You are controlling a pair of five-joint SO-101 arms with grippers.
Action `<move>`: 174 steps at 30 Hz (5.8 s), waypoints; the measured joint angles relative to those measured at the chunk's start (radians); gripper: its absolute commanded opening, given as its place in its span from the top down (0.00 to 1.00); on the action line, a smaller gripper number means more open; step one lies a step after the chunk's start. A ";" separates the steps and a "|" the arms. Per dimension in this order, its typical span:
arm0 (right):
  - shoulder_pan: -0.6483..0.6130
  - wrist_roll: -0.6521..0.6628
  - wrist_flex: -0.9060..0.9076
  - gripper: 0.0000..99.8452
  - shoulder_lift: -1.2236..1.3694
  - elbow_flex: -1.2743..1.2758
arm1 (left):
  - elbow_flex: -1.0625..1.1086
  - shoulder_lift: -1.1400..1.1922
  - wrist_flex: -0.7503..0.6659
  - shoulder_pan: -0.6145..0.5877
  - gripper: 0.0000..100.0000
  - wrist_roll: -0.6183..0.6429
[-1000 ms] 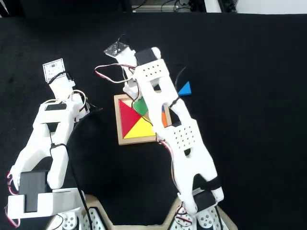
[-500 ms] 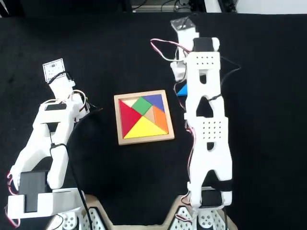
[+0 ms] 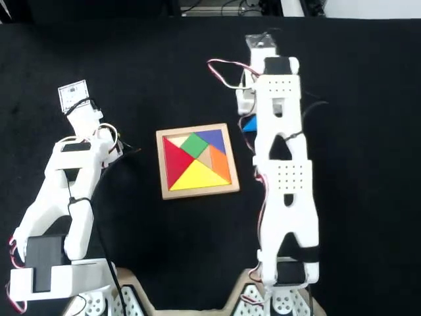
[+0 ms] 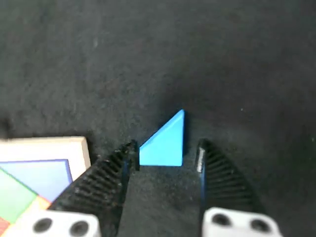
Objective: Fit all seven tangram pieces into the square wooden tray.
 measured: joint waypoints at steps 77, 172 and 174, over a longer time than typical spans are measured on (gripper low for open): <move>0.028 0.624 -0.081 0.99 -0.331 0.411 | 0.000 0.000 0.000 0.000 0.87 0.000; 0.120 1.238 -0.414 0.89 -0.674 1.298 | 0.000 0.000 0.000 0.000 0.87 0.000; 0.120 1.238 -0.414 0.91 -0.674 1.298 | 0.000 0.000 0.000 0.000 0.87 0.000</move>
